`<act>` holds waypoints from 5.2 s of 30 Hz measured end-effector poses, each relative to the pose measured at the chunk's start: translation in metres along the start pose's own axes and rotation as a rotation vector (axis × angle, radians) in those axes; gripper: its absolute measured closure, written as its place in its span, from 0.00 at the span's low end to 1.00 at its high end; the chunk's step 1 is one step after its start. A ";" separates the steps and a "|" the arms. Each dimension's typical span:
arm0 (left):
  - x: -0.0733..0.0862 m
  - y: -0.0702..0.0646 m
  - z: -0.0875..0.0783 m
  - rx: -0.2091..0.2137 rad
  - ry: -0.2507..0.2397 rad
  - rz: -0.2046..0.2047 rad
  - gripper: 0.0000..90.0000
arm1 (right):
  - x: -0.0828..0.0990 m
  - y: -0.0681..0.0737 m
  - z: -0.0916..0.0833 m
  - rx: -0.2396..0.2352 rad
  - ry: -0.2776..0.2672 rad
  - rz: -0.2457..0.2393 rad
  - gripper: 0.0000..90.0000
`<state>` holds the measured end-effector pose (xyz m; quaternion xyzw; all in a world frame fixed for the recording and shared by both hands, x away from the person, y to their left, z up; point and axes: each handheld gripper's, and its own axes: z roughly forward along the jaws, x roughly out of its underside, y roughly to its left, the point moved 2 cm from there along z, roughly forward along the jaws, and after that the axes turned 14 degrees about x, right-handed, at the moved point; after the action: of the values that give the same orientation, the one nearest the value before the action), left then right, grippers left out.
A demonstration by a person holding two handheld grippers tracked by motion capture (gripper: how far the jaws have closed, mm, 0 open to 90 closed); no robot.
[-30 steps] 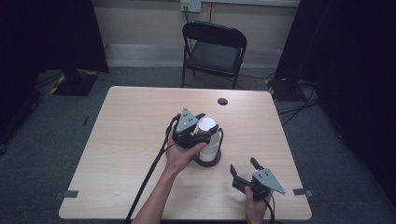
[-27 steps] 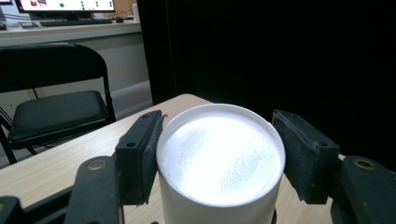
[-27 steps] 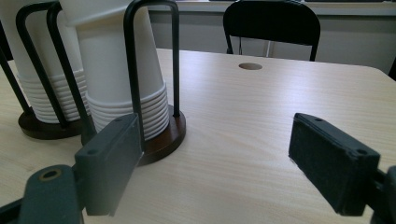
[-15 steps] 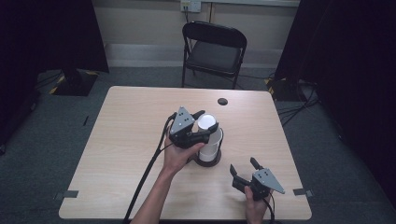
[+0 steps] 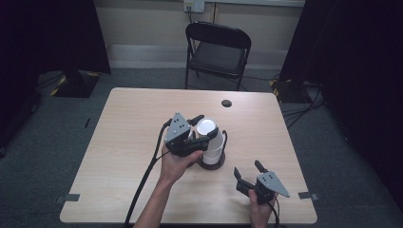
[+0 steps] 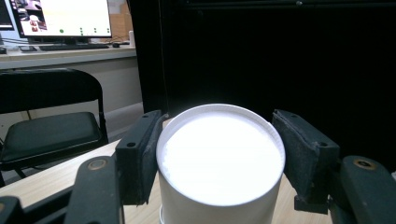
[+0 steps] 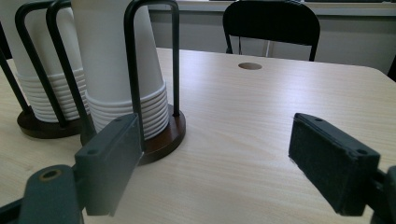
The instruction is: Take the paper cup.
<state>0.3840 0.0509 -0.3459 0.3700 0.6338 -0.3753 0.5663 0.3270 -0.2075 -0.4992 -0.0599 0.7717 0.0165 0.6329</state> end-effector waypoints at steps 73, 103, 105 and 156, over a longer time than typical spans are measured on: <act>0.083 -0.028 -0.072 0.133 -0.152 -0.462 0.40 | -0.021 0.090 -0.024 -0.397 -0.280 -0.157 0.68; 0.092 -0.023 -0.063 0.278 -0.149 -0.582 0.39 | -0.023 0.091 -0.023 -0.444 -0.332 -0.188 0.90; 0.092 -0.023 -0.064 0.275 -0.152 -0.571 0.38 | -0.024 0.090 -0.023 -0.446 -0.332 -0.187 0.91; 0.106 -0.019 -0.090 -0.045 0.016 -0.161 0.29 | -0.028 0.074 -0.013 -0.504 0.092 -0.207 0.95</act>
<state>0.3185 0.1275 -0.4438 0.3080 0.6743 -0.4023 0.5372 0.3117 -0.1334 -0.4730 -0.2948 0.7611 0.1407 0.5604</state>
